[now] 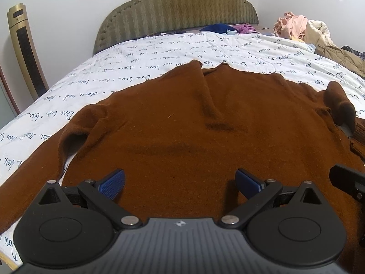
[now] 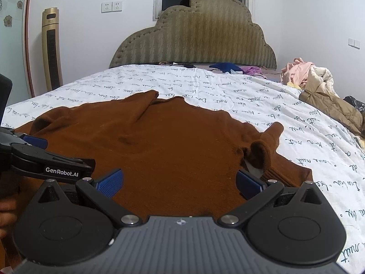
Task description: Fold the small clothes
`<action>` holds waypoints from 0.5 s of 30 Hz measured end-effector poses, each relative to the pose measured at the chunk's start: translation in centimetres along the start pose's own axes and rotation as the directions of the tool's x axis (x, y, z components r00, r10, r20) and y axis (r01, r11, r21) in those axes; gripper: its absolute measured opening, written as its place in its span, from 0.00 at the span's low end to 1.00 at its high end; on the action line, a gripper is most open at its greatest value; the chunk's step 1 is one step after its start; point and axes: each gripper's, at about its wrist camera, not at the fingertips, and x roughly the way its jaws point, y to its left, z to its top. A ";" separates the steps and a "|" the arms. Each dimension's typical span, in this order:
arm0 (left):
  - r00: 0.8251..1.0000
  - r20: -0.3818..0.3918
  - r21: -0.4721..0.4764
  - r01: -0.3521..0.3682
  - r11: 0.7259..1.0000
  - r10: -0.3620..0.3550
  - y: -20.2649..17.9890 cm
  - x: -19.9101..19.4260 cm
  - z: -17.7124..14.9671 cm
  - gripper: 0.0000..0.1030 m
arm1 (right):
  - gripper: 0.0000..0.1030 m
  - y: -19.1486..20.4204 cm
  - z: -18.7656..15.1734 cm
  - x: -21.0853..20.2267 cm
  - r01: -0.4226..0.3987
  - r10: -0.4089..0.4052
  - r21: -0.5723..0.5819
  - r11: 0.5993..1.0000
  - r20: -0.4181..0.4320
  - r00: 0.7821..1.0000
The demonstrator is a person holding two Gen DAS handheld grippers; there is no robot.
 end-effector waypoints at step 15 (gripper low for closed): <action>1.000 0.000 0.012 -0.008 1.000 0.008 -0.6 0.1 0.0 1.00 | 1.00 -0.5 0.0 -0.5 0.002 -0.002 0.000 1.000 0.014 1.000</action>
